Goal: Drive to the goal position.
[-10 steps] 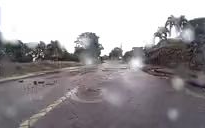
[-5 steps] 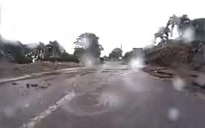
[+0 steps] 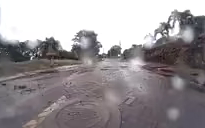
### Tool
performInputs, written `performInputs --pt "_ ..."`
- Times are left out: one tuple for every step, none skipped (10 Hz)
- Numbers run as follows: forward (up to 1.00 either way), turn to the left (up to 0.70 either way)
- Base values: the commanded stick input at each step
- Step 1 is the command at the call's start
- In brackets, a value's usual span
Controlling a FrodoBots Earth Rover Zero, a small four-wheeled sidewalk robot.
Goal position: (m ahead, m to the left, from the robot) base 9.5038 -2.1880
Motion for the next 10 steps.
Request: performInputs --pt "0.85 0.0" --pt "0.85 0.0" --pt "0.85 0.0" --pt "0.85 0.0" --pt "0.85 0.0" --pt "0.85 0.0" --pt "0.85 0.0" --pt "0.85 0.0" --pt "0.85 0.0" --pt "0.85 0.0"
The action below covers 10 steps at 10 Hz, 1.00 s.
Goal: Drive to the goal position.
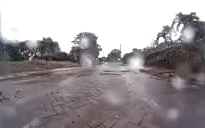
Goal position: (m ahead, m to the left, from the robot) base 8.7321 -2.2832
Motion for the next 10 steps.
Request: performInputs --pt "0.85 0.0" --pt "0.85 0.0" --pt "0.85 0.0" --pt "0.85 0.0" --pt "0.85 0.0" --pt "0.85 0.0" --pt "0.85 0.0" --pt "0.85 0.0" --pt "0.85 0.0" --pt "0.85 0.0"
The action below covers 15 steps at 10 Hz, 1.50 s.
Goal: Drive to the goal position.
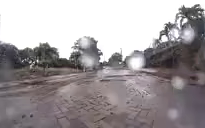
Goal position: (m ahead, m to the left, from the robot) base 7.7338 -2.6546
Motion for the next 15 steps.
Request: performInputs --pt "0.85 0.0" --pt "0.85 0.0" --pt "0.85 0.0" --pt "0.85 0.0" --pt "0.85 0.0" --pt "0.85 0.0" --pt "0.85 0.0" --pt "0.85 0.0" --pt "0.85 0.0" --pt "0.85 0.0" --pt "0.85 -0.27" --pt "0.85 0.0" --pt "0.85 0.0" --pt "0.85 0.0" --pt "0.85 0.0"
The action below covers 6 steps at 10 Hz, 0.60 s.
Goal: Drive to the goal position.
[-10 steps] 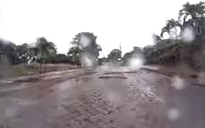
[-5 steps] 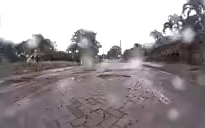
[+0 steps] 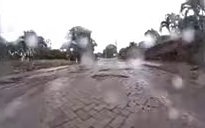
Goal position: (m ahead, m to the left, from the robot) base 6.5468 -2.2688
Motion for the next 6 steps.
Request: performInputs --pt "0.85 0.0" --pt "0.85 0.0" --pt "0.85 0.0" --pt "0.85 0.0" --pt "0.85 0.0" --pt "0.85 0.0"
